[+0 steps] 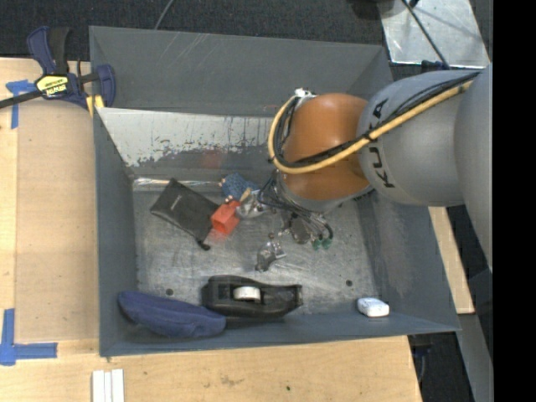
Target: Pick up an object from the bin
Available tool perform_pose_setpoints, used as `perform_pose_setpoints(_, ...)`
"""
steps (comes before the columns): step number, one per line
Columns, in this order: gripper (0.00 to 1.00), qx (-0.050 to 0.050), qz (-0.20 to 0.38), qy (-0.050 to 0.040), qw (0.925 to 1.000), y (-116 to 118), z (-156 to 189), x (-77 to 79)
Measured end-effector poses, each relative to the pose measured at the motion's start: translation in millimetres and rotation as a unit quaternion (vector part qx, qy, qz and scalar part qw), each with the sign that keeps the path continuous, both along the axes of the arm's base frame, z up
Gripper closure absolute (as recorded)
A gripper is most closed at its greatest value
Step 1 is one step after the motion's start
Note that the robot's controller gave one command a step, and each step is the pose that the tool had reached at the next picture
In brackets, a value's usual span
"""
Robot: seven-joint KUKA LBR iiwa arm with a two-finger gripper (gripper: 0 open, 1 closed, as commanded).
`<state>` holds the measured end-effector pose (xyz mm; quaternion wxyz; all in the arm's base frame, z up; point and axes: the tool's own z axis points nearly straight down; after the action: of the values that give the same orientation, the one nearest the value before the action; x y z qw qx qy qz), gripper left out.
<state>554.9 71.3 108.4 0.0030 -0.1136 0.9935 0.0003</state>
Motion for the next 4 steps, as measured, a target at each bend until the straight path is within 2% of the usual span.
perform_pose_setpoints(1, 0.00, 0.002, 0.042, 0.0034, 0.9991, 53.7, -9.7, 54.9)
perform_pose_setpoints(2, 1.00, 0.000, 0.038, 0.0009, 0.9993, 48.3, -8.0, 56.3)
perform_pose_setpoints(3, 1.00, 0.001, 0.050, -0.0030, 0.9987, 79.9, 69.2, 41.0)
perform_pose_setpoints(4, 0.00, 0.000, 0.049, 0.0011, 0.9988, 77.6, 64.1, 39.8)
